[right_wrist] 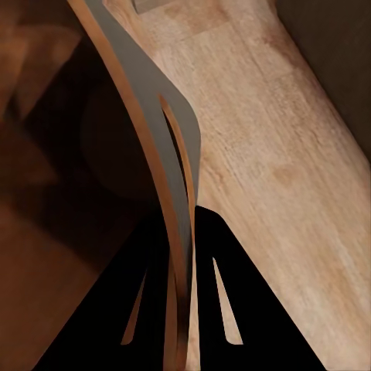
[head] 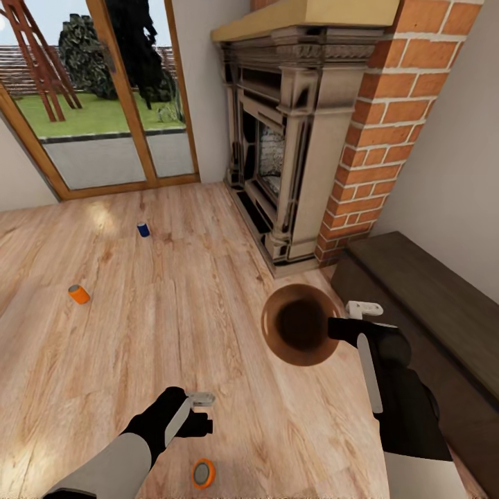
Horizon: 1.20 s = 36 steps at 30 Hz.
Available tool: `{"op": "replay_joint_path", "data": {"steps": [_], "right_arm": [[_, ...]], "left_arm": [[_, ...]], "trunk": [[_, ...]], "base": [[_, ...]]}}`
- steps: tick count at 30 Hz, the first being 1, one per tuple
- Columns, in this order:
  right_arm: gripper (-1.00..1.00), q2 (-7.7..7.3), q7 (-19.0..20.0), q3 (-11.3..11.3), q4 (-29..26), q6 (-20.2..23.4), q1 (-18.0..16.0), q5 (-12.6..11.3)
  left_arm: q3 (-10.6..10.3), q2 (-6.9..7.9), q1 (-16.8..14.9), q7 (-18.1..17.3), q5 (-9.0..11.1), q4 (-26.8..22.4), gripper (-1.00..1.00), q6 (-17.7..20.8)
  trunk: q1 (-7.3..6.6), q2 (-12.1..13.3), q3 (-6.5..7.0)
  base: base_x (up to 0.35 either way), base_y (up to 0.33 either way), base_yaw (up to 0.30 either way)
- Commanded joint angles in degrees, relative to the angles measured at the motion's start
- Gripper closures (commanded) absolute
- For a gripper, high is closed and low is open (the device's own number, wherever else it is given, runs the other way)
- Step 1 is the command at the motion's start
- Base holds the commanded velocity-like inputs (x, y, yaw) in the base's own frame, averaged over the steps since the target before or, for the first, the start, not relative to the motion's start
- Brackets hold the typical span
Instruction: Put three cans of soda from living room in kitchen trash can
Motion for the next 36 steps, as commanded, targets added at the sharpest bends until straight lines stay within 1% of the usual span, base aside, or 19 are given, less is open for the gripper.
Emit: {"op": "replay_joint_path", "data": {"steps": [1,4,6,7,8,10,11,13,16,28,33,34,35,36], "right_arm": [[1.0,0.01,0.25,0.0,-0.07,0.0,-0.03,-0.81],[1.0,-0.02,0.25,0.0,-0.07,0.0,-0.03,-0.81],[1.0,-0.02,0.25,0.0,-0.04,0.0,-0.03,-0.81],[1.0,-0.02,0.25,0.0,-0.01,0.0,-0.03,-0.81],[1.0,-0.01,0.25,0.0,0.03,0.0,-0.03,-0.81],[1.0,0.0,0.25,0.0,0.06,0.0,-0.03,-0.81],[1.0,0.0,0.25,0.0,0.08,0.0,-0.03,-0.81],[1.0,0.0,0.25,0.0,0.09,0.0,-0.03,-0.81],[1.0,0.01,0.25,0.0,0.1,0.0,-0.03,-0.81],[1.0,0.11,0.3,-0.28,0.02,0.0,-0.03,-0.88],[1.0,0.83,0.27,-0.13,0.39,0.0,-0.08,-2.46],[1.0,0.95,0.26,-0.17,1.25,0.0,-0.24,-2.77],[1.0,1.02,0.26,-0.36,3.37,0.0,-0.62,-2.98],[1.0,1.04,0.25,-0.68,6.69,0.0,-1.81,-3.12]], "left_arm": [[0.03,0.02,-0.02,-0.02,0.04,-0.01,-1.0,-0.02],[0.09,0.07,-0.06,-0.08,0.24,-0.04,-1.0,-0.14],[0.11,0.12,-0.09,-0.09,0.71,-0.04,-1.0,-0.18],[0.11,0.14,-0.1,-0.09,1.14,-0.04,-1.0,-0.2],[0.09,0.16,-0.1,-0.09,2.28,-0.05,-1.0,-0.25],[0.04,0.17,-0.09,-0.07,3.58,-0.05,-1.0,-0.32],[0.01,0.18,-0.09,-0.05,4.65,-0.05,-1.0,-0.36],[-0.01,0.19,-0.09,0.0,5.58,-0.05,-1.0,-0.46],[-0.06,0.2,-0.09,0.05,6.15,-0.05,-1.0,-0.55],[-0.21,0.2,-0.09,0.08,6.55,-0.17,-1.0,-0.71],[-0.22,0.2,-0.09,0.08,6.56,-0.23,-1.0,-0.77],[-0.22,0.2,-0.09,0.08,6.56,-0.25,-1.0,-0.78],[-0.22,0.2,-0.09,0.08,6.56,-0.27,-1.0,-0.78],[-0.22,0.2,-0.09,0.1,6.56,-0.27,-1.0,-0.81]], "trunk": [[0.22,-0.42,-0.27],[0.88,-1.62,-1.08],[1.31,-2.43,-1.63],[1.53,-2.83,-1.9],[1.53,-2.83,-1.99],[1.53,-2.83,-2.17],[1.53,-2.83,-2.26],[1.53,-2.83,-2.44],[1.53,-2.83,-2.72],[1.53,-2.83,-3.76],[1.53,-2.83,-3.88],[1.53,-2.83,-3.88],[1.53,-2.83,-3.89],[1.53,-2.83,-3.89]], "base": [[0.0,0.0,0.0],[0.0,0.0,0.0],[0.0,0.0,0.0],[0.0,0.0,0.0],[0.0,0.0,0.0],[0.0,0.0,0.0],[0.0,0.0,0.0],[0.0,0.0,0.0],[0.0,0.0,0.0],[0.0,0.0,0.003],[0.0,0.0,0.003],[0.0,0.0,0.001],[0.0,0.0,0.0],[0.0,0.0,0.0]]}}
